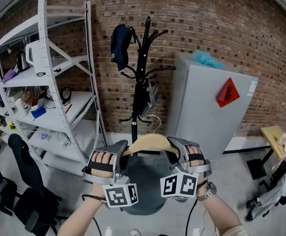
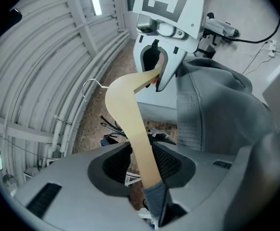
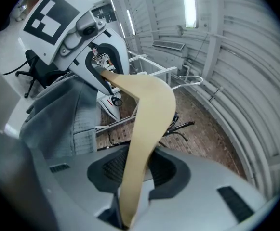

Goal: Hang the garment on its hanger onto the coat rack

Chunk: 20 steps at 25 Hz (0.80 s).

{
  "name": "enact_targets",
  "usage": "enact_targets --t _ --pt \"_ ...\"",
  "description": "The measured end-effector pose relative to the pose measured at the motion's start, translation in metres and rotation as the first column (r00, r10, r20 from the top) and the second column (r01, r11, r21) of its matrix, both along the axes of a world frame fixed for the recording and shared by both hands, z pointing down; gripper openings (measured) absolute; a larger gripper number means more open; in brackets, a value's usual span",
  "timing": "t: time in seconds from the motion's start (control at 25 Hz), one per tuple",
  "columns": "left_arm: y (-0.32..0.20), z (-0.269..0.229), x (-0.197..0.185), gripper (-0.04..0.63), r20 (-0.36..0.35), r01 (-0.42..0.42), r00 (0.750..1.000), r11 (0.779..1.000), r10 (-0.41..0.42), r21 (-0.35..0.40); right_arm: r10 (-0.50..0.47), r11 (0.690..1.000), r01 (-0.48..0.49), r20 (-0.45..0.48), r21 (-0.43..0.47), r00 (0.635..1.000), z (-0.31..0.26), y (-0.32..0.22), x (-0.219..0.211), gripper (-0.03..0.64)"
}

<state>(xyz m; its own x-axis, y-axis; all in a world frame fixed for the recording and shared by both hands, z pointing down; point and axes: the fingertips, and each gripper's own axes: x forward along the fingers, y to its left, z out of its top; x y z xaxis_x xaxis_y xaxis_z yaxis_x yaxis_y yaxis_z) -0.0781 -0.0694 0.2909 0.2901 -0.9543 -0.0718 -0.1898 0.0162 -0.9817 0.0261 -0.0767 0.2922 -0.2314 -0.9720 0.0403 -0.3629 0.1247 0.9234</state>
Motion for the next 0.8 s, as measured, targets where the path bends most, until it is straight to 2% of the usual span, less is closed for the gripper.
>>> enact_targets --t 0.4,0.8 --pt "-0.042 -0.004 -0.012 0.137 -0.003 -0.024 1.0 1.0 0.025 0.003 0.025 1.0 -0.025 0.009 0.0 1.0 -0.001 -0.045 -0.011 0.107" --pt "-0.102 0.005 -0.003 0.137 0.006 0.016 1.0 1.0 -0.016 -0.014 -0.017 1.0 0.017 0.005 -0.024 1.0 0.01 -0.108 -0.003 0.112"
